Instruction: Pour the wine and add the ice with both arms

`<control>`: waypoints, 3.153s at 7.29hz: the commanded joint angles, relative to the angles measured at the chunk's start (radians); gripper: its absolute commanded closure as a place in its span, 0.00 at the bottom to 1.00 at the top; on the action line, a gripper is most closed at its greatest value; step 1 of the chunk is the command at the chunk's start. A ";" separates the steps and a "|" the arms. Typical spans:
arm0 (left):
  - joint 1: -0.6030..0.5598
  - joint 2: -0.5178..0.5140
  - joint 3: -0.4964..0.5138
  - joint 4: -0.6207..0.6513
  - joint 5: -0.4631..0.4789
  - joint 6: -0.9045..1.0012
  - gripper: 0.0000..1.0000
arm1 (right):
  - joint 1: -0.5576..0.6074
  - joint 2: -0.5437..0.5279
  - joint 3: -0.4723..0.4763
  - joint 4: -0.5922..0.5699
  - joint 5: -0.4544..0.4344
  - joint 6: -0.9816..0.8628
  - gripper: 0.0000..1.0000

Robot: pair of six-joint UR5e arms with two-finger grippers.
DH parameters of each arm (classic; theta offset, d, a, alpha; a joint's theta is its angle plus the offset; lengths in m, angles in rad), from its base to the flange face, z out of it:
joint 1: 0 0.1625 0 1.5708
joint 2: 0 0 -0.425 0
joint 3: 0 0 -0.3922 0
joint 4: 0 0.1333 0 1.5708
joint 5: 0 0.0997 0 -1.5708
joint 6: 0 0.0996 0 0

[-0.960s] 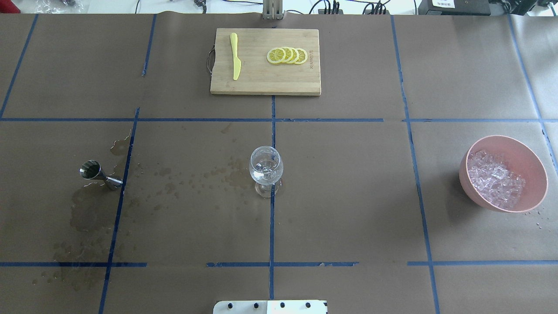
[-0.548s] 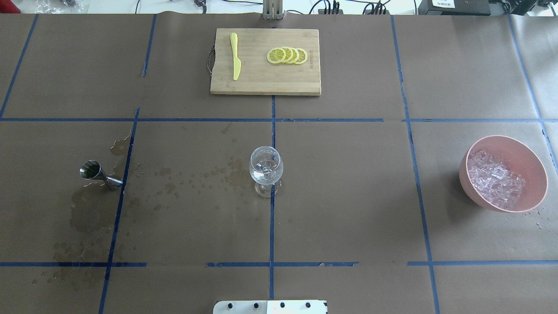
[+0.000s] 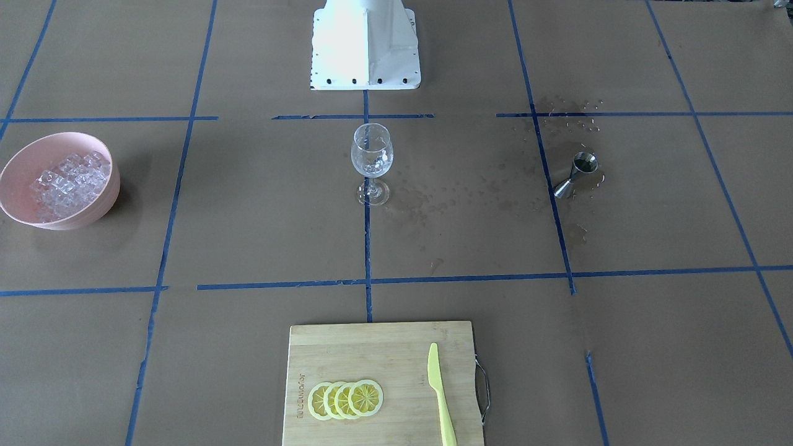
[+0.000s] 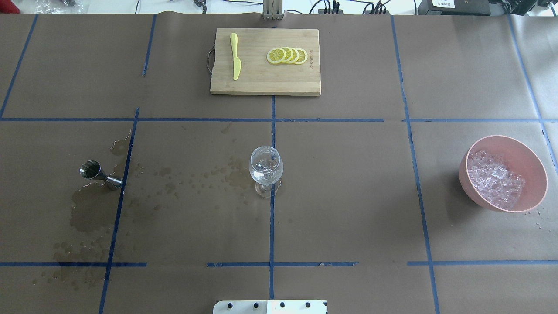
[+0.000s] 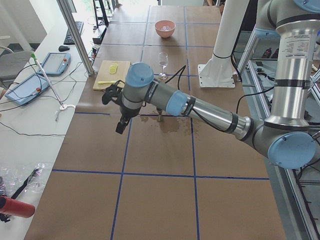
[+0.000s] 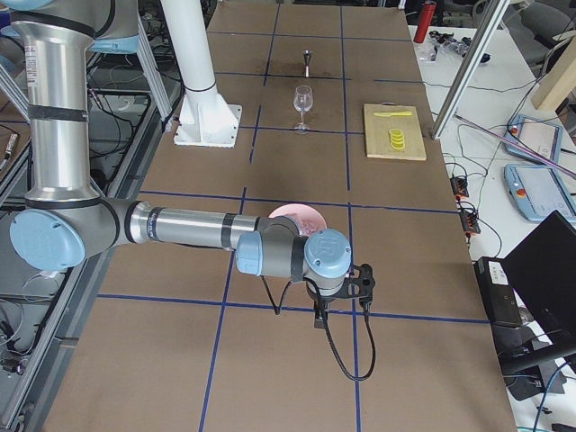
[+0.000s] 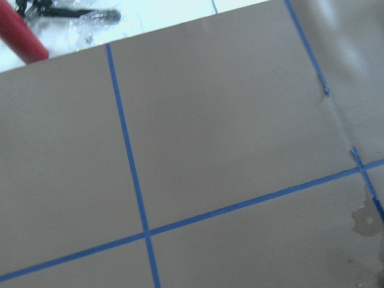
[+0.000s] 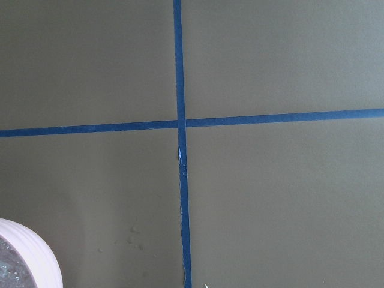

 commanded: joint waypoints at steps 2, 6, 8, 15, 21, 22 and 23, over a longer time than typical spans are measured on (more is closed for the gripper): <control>0.393 -0.001 -0.246 -0.059 0.198 -0.560 0.00 | -0.007 0.051 0.001 -0.005 -0.002 0.002 0.00; 0.831 0.306 -0.276 -0.449 0.650 -1.008 0.04 | -0.008 0.051 0.030 -0.003 0.002 0.004 0.00; 0.940 0.437 -0.274 -0.599 0.787 -1.064 0.04 | -0.008 0.039 0.062 -0.010 0.037 0.050 0.00; 1.504 0.418 -0.103 -0.486 1.626 -1.475 0.08 | -0.071 0.040 0.197 -0.005 0.047 0.281 0.00; 1.504 0.212 0.199 -0.486 1.886 -1.497 0.08 | -0.235 0.045 0.389 -0.005 -0.001 0.614 0.00; 1.503 0.180 0.232 -0.487 1.924 -1.504 0.09 | -0.250 0.045 0.406 -0.005 -0.001 0.645 0.00; 1.503 0.154 0.264 -0.487 1.955 -1.530 0.10 | -0.264 0.045 0.420 -0.005 -0.001 0.670 0.00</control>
